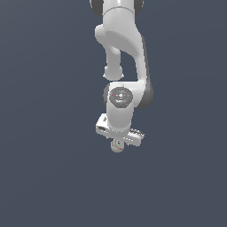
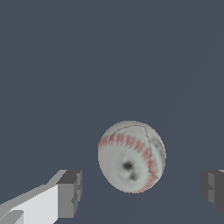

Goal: Pick up the object and move it to a goal position.

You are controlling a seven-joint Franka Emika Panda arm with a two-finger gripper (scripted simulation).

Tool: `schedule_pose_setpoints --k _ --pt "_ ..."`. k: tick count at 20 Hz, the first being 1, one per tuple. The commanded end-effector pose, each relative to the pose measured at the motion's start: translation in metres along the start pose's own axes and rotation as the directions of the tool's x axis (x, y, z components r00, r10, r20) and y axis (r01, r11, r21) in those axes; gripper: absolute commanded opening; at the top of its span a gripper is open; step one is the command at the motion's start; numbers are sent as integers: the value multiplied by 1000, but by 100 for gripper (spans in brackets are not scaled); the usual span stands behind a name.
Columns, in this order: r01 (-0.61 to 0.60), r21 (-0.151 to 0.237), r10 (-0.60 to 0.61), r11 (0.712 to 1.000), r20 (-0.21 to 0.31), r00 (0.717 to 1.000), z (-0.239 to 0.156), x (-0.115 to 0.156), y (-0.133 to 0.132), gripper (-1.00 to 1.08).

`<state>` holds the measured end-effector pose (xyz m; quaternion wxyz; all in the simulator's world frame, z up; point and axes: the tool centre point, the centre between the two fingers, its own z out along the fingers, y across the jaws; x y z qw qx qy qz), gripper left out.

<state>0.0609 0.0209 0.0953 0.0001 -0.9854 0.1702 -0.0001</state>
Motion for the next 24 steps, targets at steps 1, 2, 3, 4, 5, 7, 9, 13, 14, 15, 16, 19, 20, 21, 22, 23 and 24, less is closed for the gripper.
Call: schedule_pose_setpoints --k 1,2,3,4,5,7,9,13,14,15,16,19,20,21,22,23,24 --pt "0 0 0 1000 1 1000 7 0 0 100" --pt "-1 0 1 1000 1 1000 11 0 0 100" --pt "-2 0 2 1000 1 1000 16 0 0 100" --pt "-3 0 3 1000 1 1000 22 -1 1 100" --pt "-3 0 3 1000 1 1000 28 -1 0 100" --pt "-3 0 3 1000 0 1000 38 -1 0 100" --pt "-4 0 4 1000 0 1000 44 -1 0 100" --pt "-5 0 5 1000 0 1000 48 0 0 100" --pt "-5 0 5 1000 0 1000 48 1 0 100" --pt "-5 0 5 1000 0 1000 48 1 0 -100" --pt "-5 0 5 1000 0 1000 48 1 0 -100" --pt "-5 0 5 1000 0 1000 48 1 0 -100" --pt "-5 0 5 1000 0 1000 48 1 0 -100" --pt "-5 0 5 1000 0 1000 48 1 0 -100" --pt "-5 0 5 1000 0 1000 48 1 0 -100" --pt "-5 0 5 1000 0 1000 48 1 0 -100" --pt "-5 0 5 1000 0 1000 48 1 0 -100"
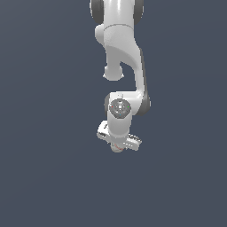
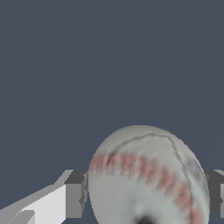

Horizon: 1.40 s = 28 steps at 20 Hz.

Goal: Pick up the object and move it to a goal position.

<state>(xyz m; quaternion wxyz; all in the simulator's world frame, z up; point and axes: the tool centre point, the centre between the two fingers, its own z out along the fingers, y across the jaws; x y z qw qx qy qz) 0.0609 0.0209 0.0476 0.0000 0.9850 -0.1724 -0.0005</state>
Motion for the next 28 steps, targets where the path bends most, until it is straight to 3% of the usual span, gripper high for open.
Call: schedule_pose_setpoints --k 1,7,13,28 --pt "0 0 0 1000 0 1000 0 0 0 -100" --pt "0 0 0 1000 0 1000 -11 -1 -1 -100" --pt "0 0 0 1000 0 1000 -47 -2 -4 -100" --pt "0 0 0 1000 -1 1000 -211 -8 -19 -100"
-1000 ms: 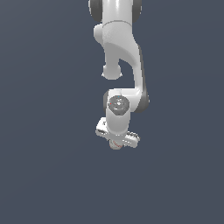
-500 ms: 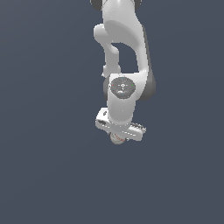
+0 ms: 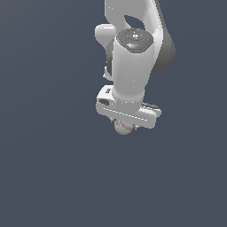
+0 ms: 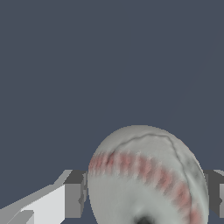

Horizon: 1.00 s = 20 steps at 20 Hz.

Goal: Pick up the object and move it to a goal position.

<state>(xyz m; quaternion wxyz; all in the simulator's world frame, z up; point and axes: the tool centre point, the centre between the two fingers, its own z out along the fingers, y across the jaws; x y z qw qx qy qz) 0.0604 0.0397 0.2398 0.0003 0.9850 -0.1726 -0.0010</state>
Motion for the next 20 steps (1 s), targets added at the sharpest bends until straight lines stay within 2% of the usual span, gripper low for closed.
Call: schedule_pose_setpoints --k 1,10,20 --pt "0 0 0 1000 -1 1000 -30 -1 -3 -100" --pt "0 0 0 1000 -1 1000 -102 0 -11 -100" --pt "0 1 0 1000 -2 1000 -128 1 -14 -100"
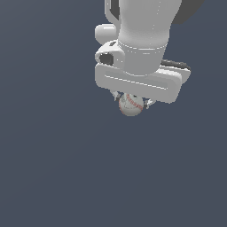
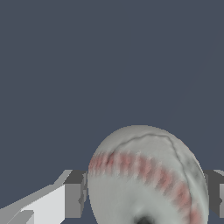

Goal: Pick up the object and move it to a goal position.

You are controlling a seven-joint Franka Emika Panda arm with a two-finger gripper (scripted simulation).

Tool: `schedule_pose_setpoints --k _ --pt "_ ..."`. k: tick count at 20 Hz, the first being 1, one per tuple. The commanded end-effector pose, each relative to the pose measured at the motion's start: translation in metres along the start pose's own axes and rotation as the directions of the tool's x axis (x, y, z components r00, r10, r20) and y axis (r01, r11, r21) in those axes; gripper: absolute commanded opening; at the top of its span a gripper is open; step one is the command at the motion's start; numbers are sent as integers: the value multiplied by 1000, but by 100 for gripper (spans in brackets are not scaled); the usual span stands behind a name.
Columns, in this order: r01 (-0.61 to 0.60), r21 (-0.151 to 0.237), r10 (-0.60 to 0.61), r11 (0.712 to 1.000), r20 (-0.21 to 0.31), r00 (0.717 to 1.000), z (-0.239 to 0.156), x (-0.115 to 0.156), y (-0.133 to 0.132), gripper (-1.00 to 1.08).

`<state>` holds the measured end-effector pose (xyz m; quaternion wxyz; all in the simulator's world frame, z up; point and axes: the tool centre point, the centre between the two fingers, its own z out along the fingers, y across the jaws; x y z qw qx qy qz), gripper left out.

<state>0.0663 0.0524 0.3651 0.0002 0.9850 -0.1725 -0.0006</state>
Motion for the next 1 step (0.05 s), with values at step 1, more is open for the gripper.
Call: schedule_pose_setpoints --k 1 --pt "0 1 0 1000 -1 1000 -3 0 0 -100"
